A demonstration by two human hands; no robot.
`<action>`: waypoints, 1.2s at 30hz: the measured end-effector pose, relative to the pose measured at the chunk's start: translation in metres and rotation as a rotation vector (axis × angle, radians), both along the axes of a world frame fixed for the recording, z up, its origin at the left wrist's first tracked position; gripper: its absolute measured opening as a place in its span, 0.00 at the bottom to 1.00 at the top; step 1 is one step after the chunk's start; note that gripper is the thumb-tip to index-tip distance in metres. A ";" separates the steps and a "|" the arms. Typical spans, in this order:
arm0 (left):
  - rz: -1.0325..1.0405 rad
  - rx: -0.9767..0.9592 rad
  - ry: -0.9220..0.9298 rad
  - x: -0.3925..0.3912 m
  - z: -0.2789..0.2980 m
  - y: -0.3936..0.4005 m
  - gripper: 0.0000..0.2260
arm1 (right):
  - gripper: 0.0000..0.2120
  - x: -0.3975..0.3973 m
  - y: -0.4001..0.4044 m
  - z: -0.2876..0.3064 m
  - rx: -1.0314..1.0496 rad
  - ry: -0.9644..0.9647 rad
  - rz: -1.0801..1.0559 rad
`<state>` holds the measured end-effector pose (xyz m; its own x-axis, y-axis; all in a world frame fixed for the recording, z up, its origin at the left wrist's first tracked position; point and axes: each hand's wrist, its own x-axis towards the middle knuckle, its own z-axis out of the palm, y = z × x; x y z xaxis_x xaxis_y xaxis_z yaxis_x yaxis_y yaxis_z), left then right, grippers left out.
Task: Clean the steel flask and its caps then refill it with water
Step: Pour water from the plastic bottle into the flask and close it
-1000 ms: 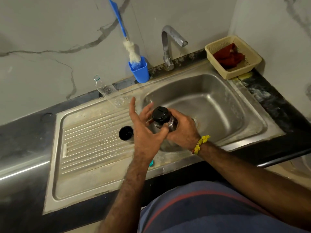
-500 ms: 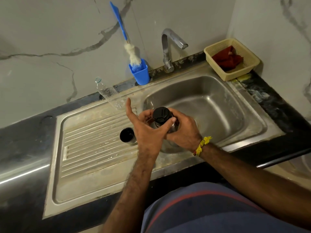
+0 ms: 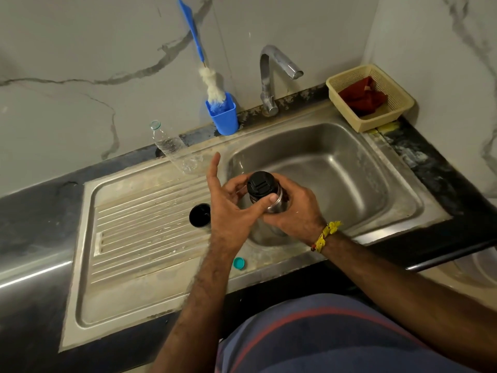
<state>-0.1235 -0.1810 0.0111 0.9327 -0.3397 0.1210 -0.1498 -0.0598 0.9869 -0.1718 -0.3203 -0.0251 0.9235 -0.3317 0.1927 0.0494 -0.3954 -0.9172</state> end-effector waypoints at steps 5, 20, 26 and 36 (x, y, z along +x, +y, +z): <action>0.174 0.076 0.006 -0.007 0.004 -0.013 0.31 | 0.34 0.002 0.001 0.005 0.021 -0.010 0.023; -0.293 0.311 -0.206 0.032 0.018 0.010 0.25 | 0.36 0.013 -0.028 -0.007 0.092 0.061 0.210; -0.121 0.286 -0.023 0.021 -0.014 0.015 0.40 | 0.34 0.007 -0.023 -0.010 0.024 0.038 0.053; 0.184 1.114 0.101 0.051 -0.068 0.080 0.41 | 0.36 0.013 -0.023 -0.016 -0.028 0.098 0.011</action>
